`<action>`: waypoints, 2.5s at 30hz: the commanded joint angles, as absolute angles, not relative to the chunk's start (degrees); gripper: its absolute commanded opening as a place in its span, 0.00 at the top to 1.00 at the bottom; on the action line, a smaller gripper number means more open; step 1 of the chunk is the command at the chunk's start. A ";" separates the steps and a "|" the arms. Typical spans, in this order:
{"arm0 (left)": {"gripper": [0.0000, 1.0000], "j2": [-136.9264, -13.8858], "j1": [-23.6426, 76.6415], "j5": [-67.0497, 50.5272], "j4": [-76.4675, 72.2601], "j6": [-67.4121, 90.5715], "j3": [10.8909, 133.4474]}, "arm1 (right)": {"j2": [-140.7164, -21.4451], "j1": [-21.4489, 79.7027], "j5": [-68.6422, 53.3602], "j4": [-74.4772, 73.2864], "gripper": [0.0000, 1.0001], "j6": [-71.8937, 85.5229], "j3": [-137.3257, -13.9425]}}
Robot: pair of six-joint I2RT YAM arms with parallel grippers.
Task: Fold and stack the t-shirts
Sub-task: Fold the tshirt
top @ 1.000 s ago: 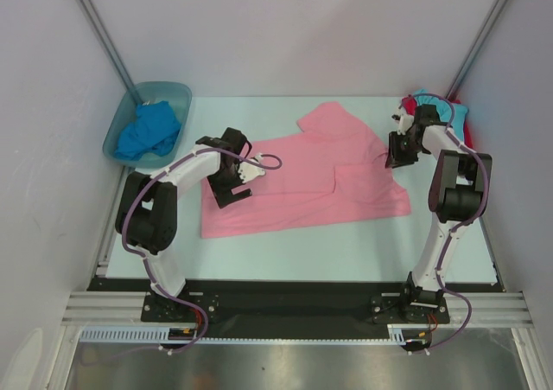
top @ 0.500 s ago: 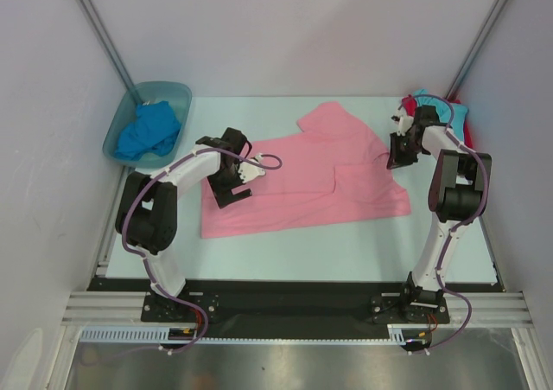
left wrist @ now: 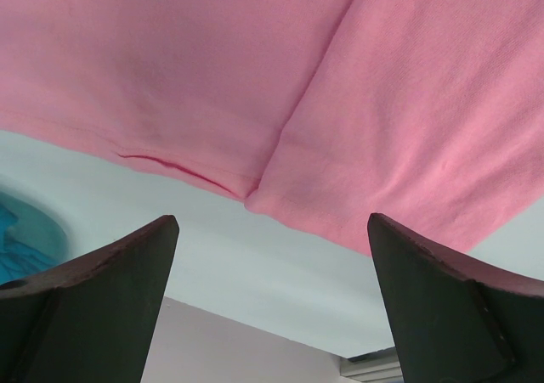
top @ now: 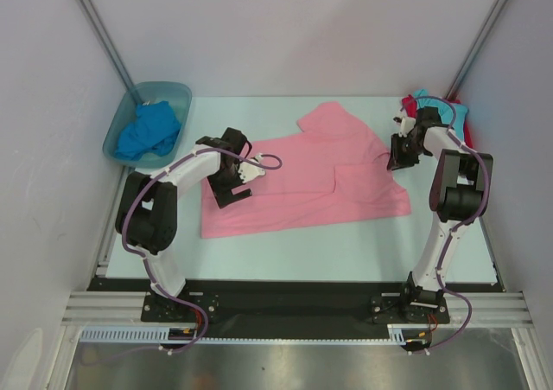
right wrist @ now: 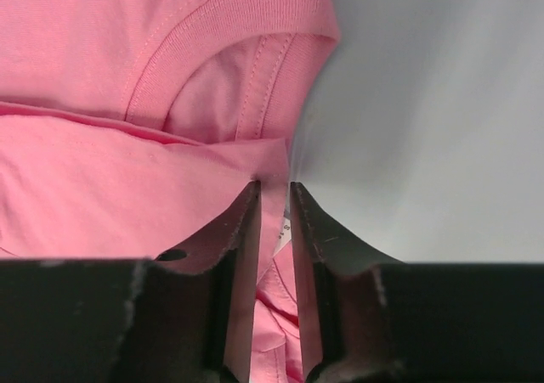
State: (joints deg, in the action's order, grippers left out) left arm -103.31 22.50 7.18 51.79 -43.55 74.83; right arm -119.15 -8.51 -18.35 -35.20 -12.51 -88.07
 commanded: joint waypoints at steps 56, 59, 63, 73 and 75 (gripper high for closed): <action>0.00 -104.50 23.55 6.15 52.91 -43.51 78.57 | -115.13 -3.69 -13.45 -29.62 1.00 -12.74 -90.96; 0.00 -104.50 23.55 6.24 52.91 -43.50 78.66 | -115.92 -3.60 -13.19 -29.62 1.00 -12.83 -91.93; 0.00 -104.59 23.64 6.24 52.91 -43.33 78.58 | -116.63 -3.43 -13.36 -29.53 1.00 -12.92 -92.81; 0.00 -104.85 23.64 6.68 53.09 -43.68 79.28 | -119.00 -2.11 -11.87 -31.29 0.78 -14.32 -94.13; 0.00 -105.12 23.64 6.68 53.09 -43.59 79.45 | -119.00 -1.85 -11.08 -31.47 0.59 -14.59 -93.96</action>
